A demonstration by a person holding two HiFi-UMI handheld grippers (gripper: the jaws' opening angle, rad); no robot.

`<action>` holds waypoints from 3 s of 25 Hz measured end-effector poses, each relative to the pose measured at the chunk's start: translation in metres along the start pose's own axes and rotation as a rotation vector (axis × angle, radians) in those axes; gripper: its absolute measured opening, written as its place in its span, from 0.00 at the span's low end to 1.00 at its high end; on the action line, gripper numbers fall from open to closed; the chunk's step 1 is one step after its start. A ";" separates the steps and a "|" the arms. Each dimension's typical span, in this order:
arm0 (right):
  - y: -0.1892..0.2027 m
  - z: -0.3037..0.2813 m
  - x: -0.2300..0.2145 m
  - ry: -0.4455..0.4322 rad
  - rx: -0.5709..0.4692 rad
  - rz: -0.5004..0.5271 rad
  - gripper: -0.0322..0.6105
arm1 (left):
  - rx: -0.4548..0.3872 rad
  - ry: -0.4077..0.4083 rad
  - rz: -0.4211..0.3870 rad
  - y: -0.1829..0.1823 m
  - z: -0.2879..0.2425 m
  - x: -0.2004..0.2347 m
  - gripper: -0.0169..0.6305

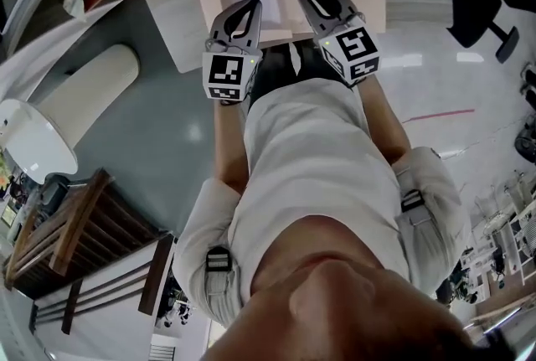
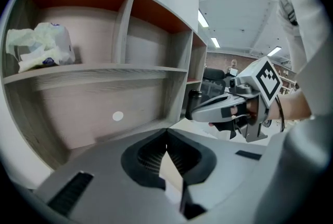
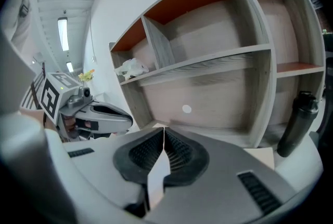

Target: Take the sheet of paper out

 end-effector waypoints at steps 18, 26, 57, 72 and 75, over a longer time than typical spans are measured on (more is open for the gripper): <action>0.077 -0.046 0.000 0.134 0.152 -0.102 0.09 | 0.173 0.144 0.038 0.077 -0.046 0.031 0.05; 0.092 -0.064 0.003 0.143 0.173 -0.099 0.09 | 0.207 0.182 0.036 0.094 -0.060 0.038 0.05; 0.161 -0.142 0.011 0.040 0.348 -0.140 0.22 | 0.289 0.199 0.021 0.136 -0.088 0.055 0.05; 0.188 -0.163 0.012 0.054 0.427 -0.183 0.19 | 0.297 0.192 0.024 0.138 -0.094 0.059 0.05; 0.193 -0.162 0.006 0.084 0.435 -0.191 0.10 | 0.301 0.193 0.027 0.139 -0.096 0.059 0.05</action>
Point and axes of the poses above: the fingertips, and each gripper's own axes: z backward along the fingers, x to its left, y out of its underside, the point moved 2 cm from there along z, backward along the fingers, and after that the axes turned 9 degrees about z, right-handed, at the moved point
